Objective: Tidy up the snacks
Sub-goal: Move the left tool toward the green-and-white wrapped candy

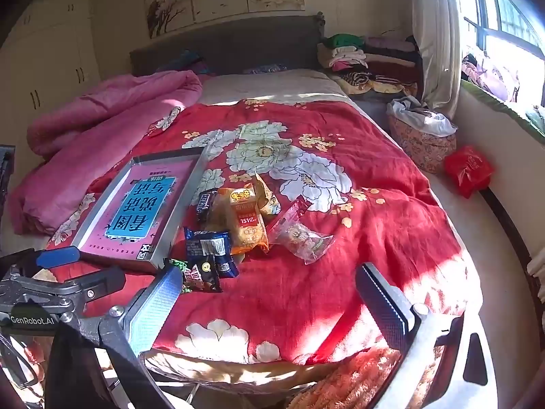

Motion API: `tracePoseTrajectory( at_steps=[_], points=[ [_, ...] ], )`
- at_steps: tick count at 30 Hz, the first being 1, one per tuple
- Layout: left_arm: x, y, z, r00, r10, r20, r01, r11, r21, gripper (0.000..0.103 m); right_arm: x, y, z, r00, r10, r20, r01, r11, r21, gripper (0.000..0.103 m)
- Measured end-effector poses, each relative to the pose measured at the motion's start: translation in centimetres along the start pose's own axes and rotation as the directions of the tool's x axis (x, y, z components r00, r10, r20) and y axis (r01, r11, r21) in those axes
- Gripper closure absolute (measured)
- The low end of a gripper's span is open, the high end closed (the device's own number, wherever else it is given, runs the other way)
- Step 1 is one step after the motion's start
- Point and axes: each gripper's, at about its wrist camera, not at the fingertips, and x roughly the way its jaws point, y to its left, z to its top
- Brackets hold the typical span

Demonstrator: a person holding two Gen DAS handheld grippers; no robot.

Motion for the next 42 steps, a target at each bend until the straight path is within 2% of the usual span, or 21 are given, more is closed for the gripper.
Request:
tracePoseTrajectory(
  at_steps=[11,23,35,40,42],
  points=[
    [-0.1,-0.1,-0.1,1.0,-0.001,0.002,0.001,1.0,0.008,0.001,-0.1,0.0,-0.1,1.0,-0.001,0.001,0.001,1.0,0.0,0.0],
    [-0.1,-0.2,0.0,0.999,-0.039,-0.004,0.039,0.999,-0.014,0.001,-0.1,0.0,-0.1,1.0,0.0,0.001,0.0,1.0,-0.001,0.0],
    [0.4,-0.1,-0.1,1.0,-0.021,-0.02,0.021,1.0,0.003,0.001,0.1,-0.1,-0.1,1.0,0.004,-0.005,-0.003,1.0,0.008,0.0],
    [1.1,-0.1,-0.1,0.998,-0.047,-0.03,0.047,0.999,-0.006,0.001,0.7,-0.4,-0.3,1.0,0.007,-0.016,-0.006,1.0,0.024,0.0],
    [1.5,-0.2,0.0,0.998,-0.056,-0.007,0.056,0.998,0.001,0.001,1.0,-0.8,-0.3,1.0,0.007,-0.018,-0.006,0.999,0.034,0.0]
  ],
)
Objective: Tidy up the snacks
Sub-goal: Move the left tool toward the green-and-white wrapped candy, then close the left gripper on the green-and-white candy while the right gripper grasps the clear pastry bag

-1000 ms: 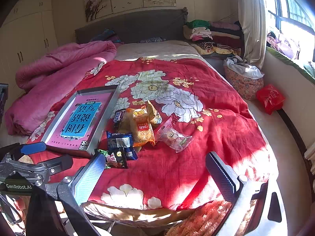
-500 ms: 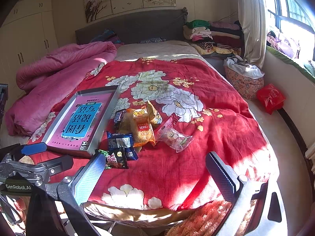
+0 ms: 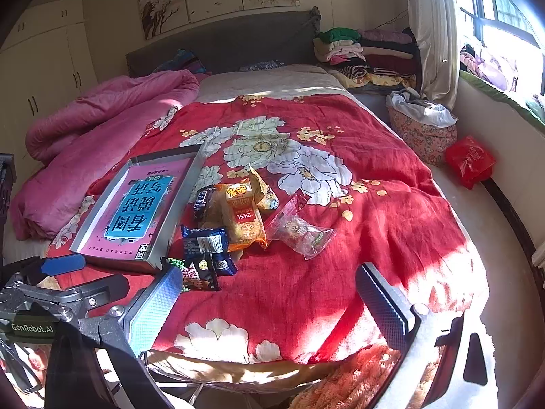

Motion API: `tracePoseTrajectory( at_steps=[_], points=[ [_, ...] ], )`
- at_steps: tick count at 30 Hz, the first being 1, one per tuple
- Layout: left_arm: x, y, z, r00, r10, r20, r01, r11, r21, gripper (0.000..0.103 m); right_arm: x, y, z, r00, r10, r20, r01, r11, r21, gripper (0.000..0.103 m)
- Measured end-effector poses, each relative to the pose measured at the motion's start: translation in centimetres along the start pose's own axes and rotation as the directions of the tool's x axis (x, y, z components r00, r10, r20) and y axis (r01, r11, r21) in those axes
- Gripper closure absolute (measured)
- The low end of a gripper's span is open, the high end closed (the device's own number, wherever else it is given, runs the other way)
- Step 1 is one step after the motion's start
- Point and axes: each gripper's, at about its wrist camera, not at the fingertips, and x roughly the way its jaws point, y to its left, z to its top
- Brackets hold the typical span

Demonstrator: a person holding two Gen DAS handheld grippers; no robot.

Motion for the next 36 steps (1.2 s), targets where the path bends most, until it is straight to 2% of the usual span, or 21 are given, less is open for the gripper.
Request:
tracePoseTrajectory(
  at_steps=[7,12,15,23,27,31,34,36],
  points=[
    [1.8,-1.5,0.4,0.999,-0.029,-0.024,0.03,0.998,0.061,0.001,0.9,-1.5,0.3,0.999,-0.033,-0.005,0.033,0.999,0.024,0.0],
    [3.9,-2.8,0.8,0.995,-0.022,-0.1,0.03,0.997,0.076,0.004,1.8,-2.8,0.6,0.999,-0.053,-0.009,0.053,0.998,0.044,0.0],
    [5.1,-3.4,0.7,0.991,0.013,-0.13,-0.003,0.997,0.078,0.004,2.3,-3.5,0.9,0.999,-0.051,-0.01,0.052,0.997,0.058,0.0],
    [7.6,-2.3,1.1,0.985,0.058,-0.165,-0.066,0.997,-0.044,0.004,4.2,-4.6,1.5,0.998,-0.05,-0.023,0.052,0.997,0.062,0.0],
    [9.0,-1.8,1.5,0.98,0.044,-0.194,-0.064,0.993,-0.097,0.006,6.3,-4.4,1.9,0.996,-0.035,-0.081,0.035,0.999,-0.008,0.0],
    [10.2,-1.3,1.5,0.974,0.023,-0.226,-0.059,0.986,-0.155,0.014,9.0,-3.7,2.2,0.988,-0.053,-0.144,0.034,0.99,-0.134,0.001],
    [11.1,-1.0,1.4,0.967,0.005,-0.253,-0.056,0.979,-0.196,0.023,10.9,-3.4,2.4,0.983,-0.076,-0.165,0.038,0.974,-0.224,0.001],
    [11.5,-0.8,1.4,0.965,0.005,-0.264,-0.063,0.975,-0.212,0.023,12.1,-2.8,2.4,0.98,-0.117,-0.162,0.062,0.949,-0.31,0.001]
  ],
)
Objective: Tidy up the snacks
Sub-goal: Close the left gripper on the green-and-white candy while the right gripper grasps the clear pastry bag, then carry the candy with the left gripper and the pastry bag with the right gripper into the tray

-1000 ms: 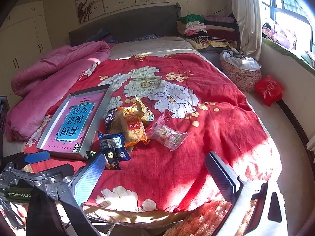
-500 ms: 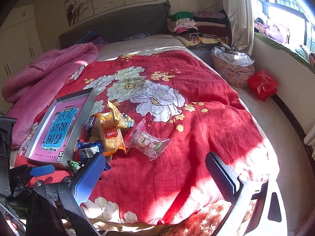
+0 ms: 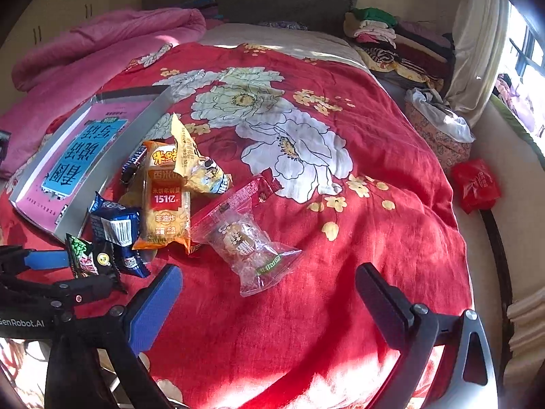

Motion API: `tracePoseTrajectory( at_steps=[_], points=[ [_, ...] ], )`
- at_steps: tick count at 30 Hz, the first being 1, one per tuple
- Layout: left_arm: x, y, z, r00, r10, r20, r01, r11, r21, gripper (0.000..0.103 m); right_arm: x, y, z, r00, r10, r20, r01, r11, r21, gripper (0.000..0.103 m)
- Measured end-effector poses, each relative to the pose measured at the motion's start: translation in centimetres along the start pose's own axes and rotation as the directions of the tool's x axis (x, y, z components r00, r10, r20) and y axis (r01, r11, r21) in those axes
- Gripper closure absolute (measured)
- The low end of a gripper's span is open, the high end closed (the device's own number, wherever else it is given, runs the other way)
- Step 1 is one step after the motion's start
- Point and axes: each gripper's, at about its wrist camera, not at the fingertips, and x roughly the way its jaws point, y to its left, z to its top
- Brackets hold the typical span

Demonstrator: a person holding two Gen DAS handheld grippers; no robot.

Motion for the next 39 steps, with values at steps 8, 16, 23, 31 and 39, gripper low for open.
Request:
tracePoseTrajectory(
  at_steps=[8,16,23,31,39],
  points=[
    [0.2,-0.4,0.9,0.999,-0.035,0.01,0.035,0.999,-0.029,0.036,2.6,1.1,0.7,1.0,0.026,-0.014,-0.028,0.995,-0.1,0.019],
    [0.5,0.1,0.8,0.999,-0.045,0.003,0.046,0.998,-0.047,0.047,3.9,-0.1,0.4,0.989,0.142,-0.033,-0.142,0.99,-0.011,0.053],
    [0.2,0.4,0.5,0.997,-0.074,0.004,0.074,0.997,-0.026,0.056,3.0,-2.7,0.0,0.967,0.255,0.03,-0.256,0.954,0.155,0.062],
    [-0.8,1.1,0.6,0.993,-0.115,0.018,0.115,0.993,-0.015,0.063,1.2,-4.5,-0.8,0.949,0.297,0.111,-0.316,0.91,0.268,0.062],
    [-1.8,1.9,0.6,0.987,-0.155,0.033,0.156,0.988,0.001,0.067,-0.4,-4.1,-0.9,0.94,0.299,0.163,-0.334,0.902,0.274,0.062]
  ],
)
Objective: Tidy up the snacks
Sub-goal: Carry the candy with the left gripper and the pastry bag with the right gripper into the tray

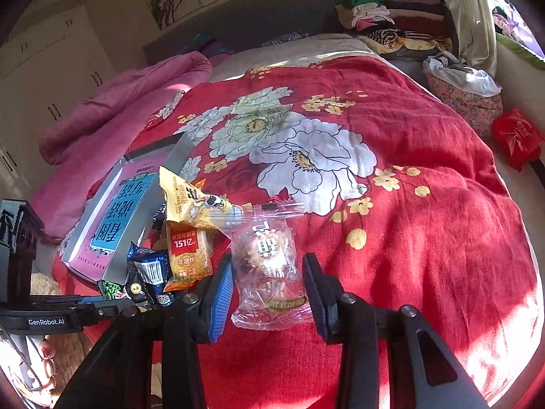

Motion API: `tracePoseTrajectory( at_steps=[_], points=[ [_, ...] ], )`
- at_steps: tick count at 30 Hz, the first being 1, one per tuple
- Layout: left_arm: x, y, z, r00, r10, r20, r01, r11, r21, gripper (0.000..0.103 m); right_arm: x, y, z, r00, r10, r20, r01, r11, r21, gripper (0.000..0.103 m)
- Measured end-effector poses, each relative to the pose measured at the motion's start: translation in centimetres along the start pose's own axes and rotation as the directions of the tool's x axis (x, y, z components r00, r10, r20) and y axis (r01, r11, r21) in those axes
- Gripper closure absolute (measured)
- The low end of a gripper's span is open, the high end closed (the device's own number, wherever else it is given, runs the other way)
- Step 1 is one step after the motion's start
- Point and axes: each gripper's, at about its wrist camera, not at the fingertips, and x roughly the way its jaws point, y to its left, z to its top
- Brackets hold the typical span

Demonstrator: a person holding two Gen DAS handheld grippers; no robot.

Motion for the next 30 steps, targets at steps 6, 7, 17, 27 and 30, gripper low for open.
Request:
tracePoseTrajectory(
  at_steps=[6,7,17,27,30],
  points=[
    [-0.1,0.0,-0.2,0.999,-0.046,-0.005,0.046,0.999,0.008,0.068,-0.1,0.9,-0.2,1.0,0.002,0.001,-0.002,1.0,-0.014,0.062],
    [-0.3,0.0,-0.2,0.999,-0.054,-0.004,0.054,0.998,0.012,0.068,-0.2,1.0,-0.3,1.0,0.001,0.004,-0.001,1.0,-0.016,0.062],
    [-3.3,1.4,0.6,0.995,-0.068,0.072,0.068,0.998,0.005,0.068,-1.8,1.9,-0.6,0.998,0.027,0.056,-0.027,1.0,-0.013,0.062],
    [-5.7,3.8,1.4,0.988,-0.047,0.145,0.053,0.998,-0.037,0.068,-3.1,4.7,-0.7,0.992,0.081,0.094,-0.077,0.996,-0.047,0.062],
    [-6.3,4.6,1.6,0.985,-0.03,0.17,0.037,0.999,-0.039,0.068,-3.4,5.8,-0.7,0.99,0.1,0.1,-0.094,0.994,-0.061,0.062]
  ],
)
